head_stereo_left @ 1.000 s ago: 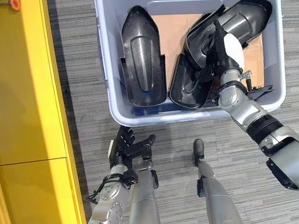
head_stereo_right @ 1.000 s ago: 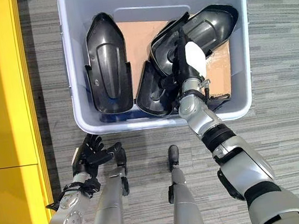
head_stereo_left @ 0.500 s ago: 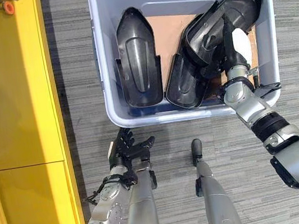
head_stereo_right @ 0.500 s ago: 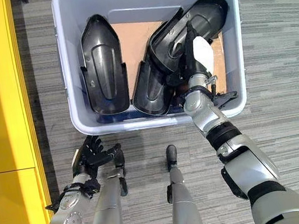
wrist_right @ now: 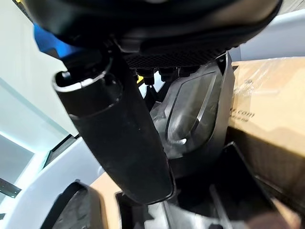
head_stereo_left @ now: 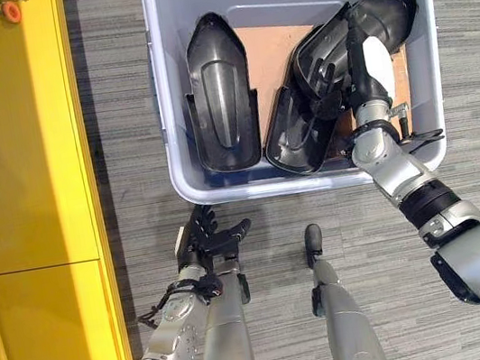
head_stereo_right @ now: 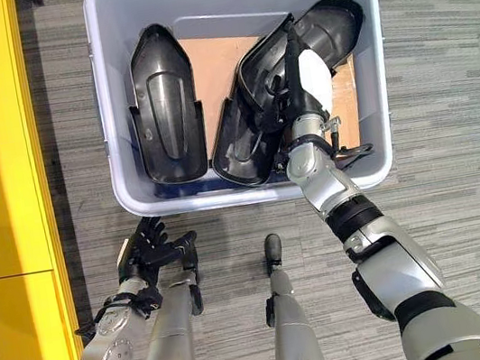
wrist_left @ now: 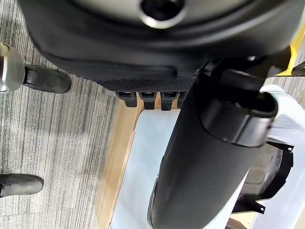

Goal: Move parts from the plastic box to the shelf.

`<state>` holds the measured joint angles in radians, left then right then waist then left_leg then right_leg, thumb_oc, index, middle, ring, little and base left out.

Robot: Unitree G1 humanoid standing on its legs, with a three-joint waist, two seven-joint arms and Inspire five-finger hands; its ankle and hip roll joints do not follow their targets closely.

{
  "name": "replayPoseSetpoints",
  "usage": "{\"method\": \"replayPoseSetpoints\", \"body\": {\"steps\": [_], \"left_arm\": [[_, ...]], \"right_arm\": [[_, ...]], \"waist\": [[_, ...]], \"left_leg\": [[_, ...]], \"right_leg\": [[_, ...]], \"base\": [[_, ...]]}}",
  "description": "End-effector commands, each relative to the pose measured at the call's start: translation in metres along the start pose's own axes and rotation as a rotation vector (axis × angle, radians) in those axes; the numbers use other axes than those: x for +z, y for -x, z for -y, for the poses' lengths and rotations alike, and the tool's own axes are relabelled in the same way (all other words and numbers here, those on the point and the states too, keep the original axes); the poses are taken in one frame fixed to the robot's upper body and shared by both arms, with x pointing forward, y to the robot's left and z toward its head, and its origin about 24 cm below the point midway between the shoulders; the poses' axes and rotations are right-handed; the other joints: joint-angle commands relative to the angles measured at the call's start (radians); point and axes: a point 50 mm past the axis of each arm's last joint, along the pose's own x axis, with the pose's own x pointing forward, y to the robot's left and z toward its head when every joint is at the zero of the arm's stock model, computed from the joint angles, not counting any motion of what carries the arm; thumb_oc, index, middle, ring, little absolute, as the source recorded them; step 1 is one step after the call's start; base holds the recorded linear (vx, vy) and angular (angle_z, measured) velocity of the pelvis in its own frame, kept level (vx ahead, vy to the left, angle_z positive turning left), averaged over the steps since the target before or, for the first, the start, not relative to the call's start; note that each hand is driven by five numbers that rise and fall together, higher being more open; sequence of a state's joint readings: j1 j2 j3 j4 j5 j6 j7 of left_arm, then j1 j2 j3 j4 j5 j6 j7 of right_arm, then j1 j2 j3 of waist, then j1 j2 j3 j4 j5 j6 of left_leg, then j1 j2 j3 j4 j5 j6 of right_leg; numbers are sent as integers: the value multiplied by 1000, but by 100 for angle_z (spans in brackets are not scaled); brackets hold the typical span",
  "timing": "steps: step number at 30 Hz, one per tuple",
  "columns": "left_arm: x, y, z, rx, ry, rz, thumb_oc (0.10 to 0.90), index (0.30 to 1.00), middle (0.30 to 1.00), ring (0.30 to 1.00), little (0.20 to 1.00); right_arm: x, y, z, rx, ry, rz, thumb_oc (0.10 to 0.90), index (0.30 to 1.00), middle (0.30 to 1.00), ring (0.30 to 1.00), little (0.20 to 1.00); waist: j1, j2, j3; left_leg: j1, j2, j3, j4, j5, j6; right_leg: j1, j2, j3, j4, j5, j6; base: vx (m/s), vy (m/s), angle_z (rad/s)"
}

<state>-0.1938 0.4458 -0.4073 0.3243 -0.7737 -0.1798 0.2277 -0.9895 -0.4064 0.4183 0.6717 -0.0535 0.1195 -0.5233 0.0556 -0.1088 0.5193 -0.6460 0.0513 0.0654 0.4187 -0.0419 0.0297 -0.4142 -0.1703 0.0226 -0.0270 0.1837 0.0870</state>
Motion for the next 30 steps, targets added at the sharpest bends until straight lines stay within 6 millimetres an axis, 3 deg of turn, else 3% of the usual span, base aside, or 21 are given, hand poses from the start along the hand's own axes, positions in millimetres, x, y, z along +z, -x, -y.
{"method": "replayPoseSetpoints", "body": {"steps": [1, 14, 26, 30], "left_arm": [[8, 3, 11, -56, 10, 70, 900, 1000, 1000, 1000, 1000], [8, 3, 8, -38, 3, 69, 900, 1000, 1000, 1000, 1000], [9, 2, 11, -42, 5, 68, 900, 1000, 1000, 1000, 1000], [9, 3, 12, -38, 11, 71, 900, 1000, 1000, 1000, 1000]], "right_arm": [[51, -17, 34, -119, -95, 209, 900, 1000, 1000, 1000, 1000], [58, -10, 27, -101, -146, 235, 900, 1000, 1000, 1000, 1000], [72, -19, 27, -151, -258, 197, 900, 1000, 1000, 1000, 1000], [68, -22, 30, -193, -268, 157, 900, 1000, 1000, 1000, 1000]], "waist": [[26, -3, -38], [30, -9, -33], [41, 0, -25], [43, 3, -22]], "left_leg": [[68, 28, -67, -91, -17, -36], [60, 25, -72, -74, -21, -32], [50, 23, -72, -63, -23, -30], [46, 21, -71, -58, -26, -29]], "right_leg": [[112, -32, -85, 96, -115, 47], [112, -31, -85, 100, -117, 45], [108, -31, -86, 105, -115, 45], [108, -31, -87, 106, -115, 45]], "base": [[0, 0, 0], [0, 0, 0], [0, 0, 0], [0, 0, 0]]}}
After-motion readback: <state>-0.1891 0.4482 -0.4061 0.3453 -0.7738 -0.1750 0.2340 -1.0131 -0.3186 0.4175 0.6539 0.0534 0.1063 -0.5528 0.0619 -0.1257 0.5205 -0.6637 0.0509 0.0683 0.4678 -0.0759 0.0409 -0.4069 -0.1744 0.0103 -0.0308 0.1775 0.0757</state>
